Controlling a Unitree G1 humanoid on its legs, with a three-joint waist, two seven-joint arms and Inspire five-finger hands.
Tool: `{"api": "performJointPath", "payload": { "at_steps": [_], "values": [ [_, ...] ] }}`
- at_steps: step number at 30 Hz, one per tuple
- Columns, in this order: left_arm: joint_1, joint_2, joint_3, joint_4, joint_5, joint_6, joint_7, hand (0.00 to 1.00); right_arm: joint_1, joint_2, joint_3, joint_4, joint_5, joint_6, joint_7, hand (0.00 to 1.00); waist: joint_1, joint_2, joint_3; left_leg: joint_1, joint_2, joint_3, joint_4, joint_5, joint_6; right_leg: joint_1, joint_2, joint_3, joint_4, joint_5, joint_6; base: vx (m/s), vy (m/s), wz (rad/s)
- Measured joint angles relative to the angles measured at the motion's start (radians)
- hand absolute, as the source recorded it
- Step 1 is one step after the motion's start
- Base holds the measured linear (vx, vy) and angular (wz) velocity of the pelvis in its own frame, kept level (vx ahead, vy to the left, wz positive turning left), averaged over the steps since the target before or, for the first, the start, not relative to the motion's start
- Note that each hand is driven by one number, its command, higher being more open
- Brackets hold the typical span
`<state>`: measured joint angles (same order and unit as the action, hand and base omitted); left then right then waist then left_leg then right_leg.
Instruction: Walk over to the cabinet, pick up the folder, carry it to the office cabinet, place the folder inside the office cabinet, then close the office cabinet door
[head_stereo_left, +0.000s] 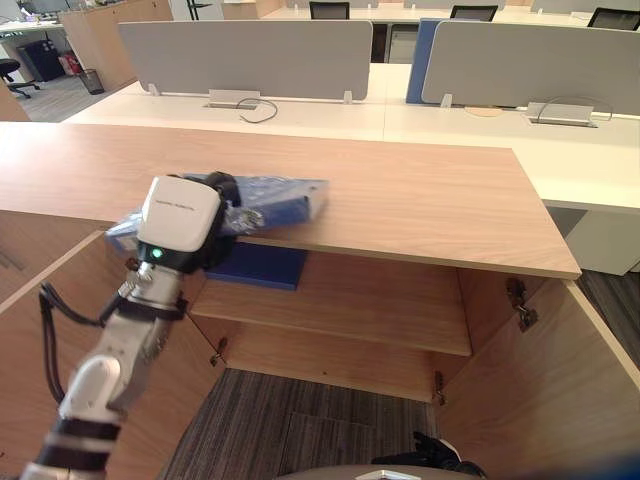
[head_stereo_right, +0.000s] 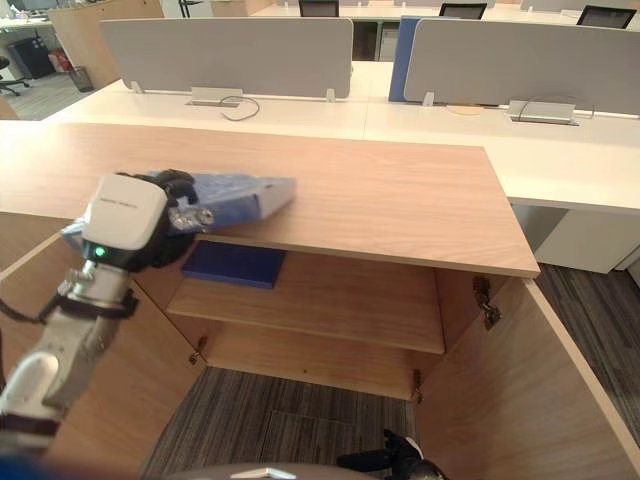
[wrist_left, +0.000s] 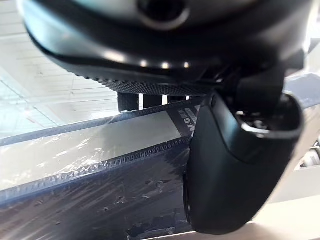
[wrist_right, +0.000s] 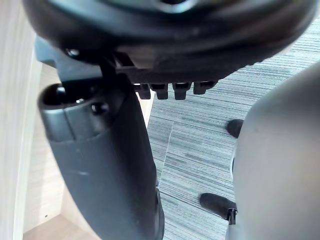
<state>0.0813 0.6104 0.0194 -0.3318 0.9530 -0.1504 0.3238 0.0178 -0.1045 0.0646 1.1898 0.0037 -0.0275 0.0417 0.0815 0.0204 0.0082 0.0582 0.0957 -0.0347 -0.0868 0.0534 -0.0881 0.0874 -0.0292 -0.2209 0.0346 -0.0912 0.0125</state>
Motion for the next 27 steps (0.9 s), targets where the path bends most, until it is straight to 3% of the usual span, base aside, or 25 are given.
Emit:
{"api": "performJointPath", "payload": {
  "at_steps": [2, 4, 6, 8, 10, 14, 18, 19, 20, 22, 25, 27],
  "values": [
    [0.090, -0.129, -0.004, -0.156, -0.158, -0.069, -0.028, 0.00, 0.010, 0.001, 0.003, -0.026, 0.026, 0.004, -0.001, 1.00, 0.002, 0.000, 0.000, -0.002, 0.002, 0.002, 0.000, -0.001, -0.001, -0.003, 0.001, 0.002, 0.001, 0.000, 0.000, 0.01, 0.004, -0.02],
    [0.182, -0.295, -0.013, -0.285, -0.367, -0.114, -0.087, 0.00, 0.080, 0.010, 0.006, -0.181, 0.082, 0.007, -0.004, 1.00, -0.003, 0.003, 0.001, 0.000, 0.004, 0.010, 0.000, -0.001, -0.001, -0.007, 0.003, 0.009, 0.005, 0.000, -0.001, -0.01, 0.009, -0.10],
    [0.257, -0.398, -0.013, -0.329, -0.528, -0.129, -0.123, 0.00, 0.163, 0.015, 0.006, -0.363, 0.130, 0.006, -0.004, 1.00, -0.016, 0.006, 0.002, 0.002, 0.010, 0.024, 0.000, -0.003, -0.002, -0.015, 0.009, 0.023, 0.010, 0.001, -0.003, -0.04, 0.006, -0.20],
    [0.298, -0.449, -0.004, -0.332, -0.705, -0.121, -0.139, 0.00, 0.245, 0.024, 0.026, -0.533, 0.215, 0.004, 0.003, 1.00, -0.028, 0.010, 0.004, 0.006, 0.017, 0.030, 0.000, -0.005, -0.004, -0.018, 0.015, 0.030, 0.009, 0.001, -0.005, -0.06, -0.010, -0.17],
    [0.356, -0.514, 0.007, -0.331, -0.910, -0.102, -0.160, 0.00, 0.351, 0.024, 0.059, -0.725, 0.445, 0.001, 0.079, 1.00, -0.035, 0.004, 0.004, 0.003, 0.027, 0.049, 0.001, -0.012, -0.005, -0.032, 0.023, 0.049, 0.008, -0.002, -0.002, -0.05, -0.014, -0.21],
    [0.374, -0.532, 0.008, -0.334, -1.085, -0.101, -0.201, 0.00, 0.472, -0.029, 0.136, -0.982, 0.619, 0.011, 0.186, 1.00, -0.034, -0.018, 0.016, -0.005, 0.039, 0.077, 0.014, -0.024, -0.015, -0.050, 0.035, 0.077, 0.013, 0.000, -0.005, 0.01, -0.013, -0.23],
    [0.365, -0.491, -0.010, -0.331, -1.207, -0.080, -0.284, 0.00, 0.497, -0.237, 0.199, -1.269, 0.634, 0.023, 0.325, 1.00, -0.038, -0.024, 0.018, -0.003, 0.042, 0.130, 0.032, -0.043, -0.019, -0.069, 0.039, 0.130, 0.023, 0.005, -0.010, 0.06, 0.020, -0.44],
    [0.350, -0.458, -0.016, -0.331, -1.219, -0.077, -0.316, 0.00, 0.484, -0.328, 0.197, -1.331, 0.634, 0.031, 0.374, 1.00, -0.039, -0.023, 0.020, 0.003, 0.042, 0.146, 0.036, -0.050, -0.018, -0.069, 0.040, 0.148, 0.025, 0.006, -0.009, 0.06, 0.027, -0.28],
    [0.346, -0.452, -0.017, -0.331, -1.220, -0.077, -0.322, 0.00, 0.481, -0.346, 0.197, -1.341, 0.634, 0.033, 0.382, 1.00, -0.040, -0.022, 0.020, 0.005, 0.042, 0.150, 0.036, -0.051, -0.018, -0.069, 0.040, 0.151, 0.025, 0.006, -0.009, 0.06, 0.036, -0.37],
    [0.324, -0.414, -0.023, -0.331, -1.219, -0.075, -0.356, 0.00, 0.476, -0.498, 0.191, -1.405, 0.636, 0.055, 0.432, 1.00, -0.039, -0.015, 0.023, 0.019, 0.044, 0.178, 0.039, -0.062, -0.016, -0.069, 0.042, 0.176, 0.029, 0.006, -0.009, 0.05, 0.033, -0.33],
    [0.324, -0.406, -0.023, -0.332, -1.229, -0.074, -0.385, 0.00, 0.493, -0.637, 0.172, -1.481, 0.641, 0.090, 0.473, 1.00, -0.043, -0.005, 0.028, 0.032, 0.050, 0.210, 0.048, -0.076, -0.018, -0.070, 0.049, 0.206, 0.034, 0.006, -0.009, 0.03, 0.019, -0.31],
    [0.326, -0.404, -0.023, -0.332, -1.238, -0.074, -0.394, 0.00, 0.514, -0.676, 0.141, -1.523, 0.671, 0.095, 0.491, 1.00, -0.046, 0.001, 0.032, 0.033, 0.052, 0.218, 0.055, -0.080, -0.016, -0.072, 0.051, 0.216, 0.038, 0.006, -0.009, -0.01, -0.001, -0.17]
  ]
}}
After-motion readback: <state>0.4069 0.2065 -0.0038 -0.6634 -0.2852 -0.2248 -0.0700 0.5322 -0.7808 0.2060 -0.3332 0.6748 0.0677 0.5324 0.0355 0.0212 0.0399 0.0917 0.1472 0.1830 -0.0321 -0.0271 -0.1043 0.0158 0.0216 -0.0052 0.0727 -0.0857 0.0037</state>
